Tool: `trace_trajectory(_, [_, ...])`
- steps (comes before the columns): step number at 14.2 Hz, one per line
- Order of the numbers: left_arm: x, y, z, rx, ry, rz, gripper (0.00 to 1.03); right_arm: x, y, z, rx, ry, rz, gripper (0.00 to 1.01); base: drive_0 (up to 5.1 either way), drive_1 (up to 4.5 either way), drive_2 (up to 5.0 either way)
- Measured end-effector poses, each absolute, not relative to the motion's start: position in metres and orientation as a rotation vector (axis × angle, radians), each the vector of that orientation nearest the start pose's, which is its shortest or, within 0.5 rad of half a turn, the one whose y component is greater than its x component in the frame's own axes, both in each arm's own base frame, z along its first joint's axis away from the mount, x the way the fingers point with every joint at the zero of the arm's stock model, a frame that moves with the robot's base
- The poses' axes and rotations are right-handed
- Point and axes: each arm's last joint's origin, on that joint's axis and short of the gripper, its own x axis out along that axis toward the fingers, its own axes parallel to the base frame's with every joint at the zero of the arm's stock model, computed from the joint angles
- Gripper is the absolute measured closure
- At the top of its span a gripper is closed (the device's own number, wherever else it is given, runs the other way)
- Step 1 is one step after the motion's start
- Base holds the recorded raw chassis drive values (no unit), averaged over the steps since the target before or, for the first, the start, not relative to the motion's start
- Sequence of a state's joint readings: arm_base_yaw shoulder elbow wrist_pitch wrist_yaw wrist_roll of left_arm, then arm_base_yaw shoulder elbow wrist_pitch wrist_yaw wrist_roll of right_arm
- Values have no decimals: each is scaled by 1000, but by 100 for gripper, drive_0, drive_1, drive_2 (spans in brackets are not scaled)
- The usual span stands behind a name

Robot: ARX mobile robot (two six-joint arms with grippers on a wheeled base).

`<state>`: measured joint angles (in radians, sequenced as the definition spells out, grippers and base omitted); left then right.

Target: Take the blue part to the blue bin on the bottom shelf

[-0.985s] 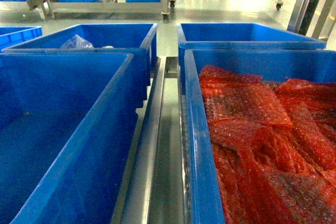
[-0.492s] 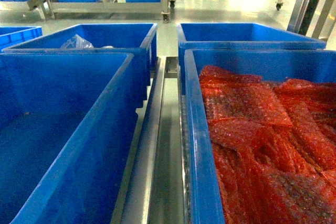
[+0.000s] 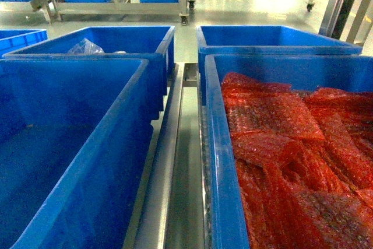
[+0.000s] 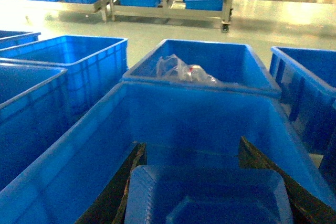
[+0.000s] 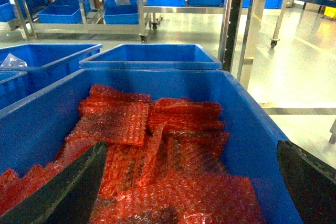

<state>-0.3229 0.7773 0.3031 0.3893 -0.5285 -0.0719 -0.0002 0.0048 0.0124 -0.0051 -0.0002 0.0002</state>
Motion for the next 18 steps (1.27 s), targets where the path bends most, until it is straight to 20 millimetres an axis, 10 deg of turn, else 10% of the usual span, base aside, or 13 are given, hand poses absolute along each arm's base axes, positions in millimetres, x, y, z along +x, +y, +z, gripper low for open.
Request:
trace_trajectory(8, [283,-50,202,-76,179,157,59,97,0,167,0,-2,0,3,0,0,0])
trace_trajectory(13, [286,-46,202,-70,171,188,5,97,0,167,0,-2,0,3,0,0,0])
trace_trajectory(18, [286,-46,202,-68,162,182,5,97,0,167,0,-2,0,3,0,0,0])
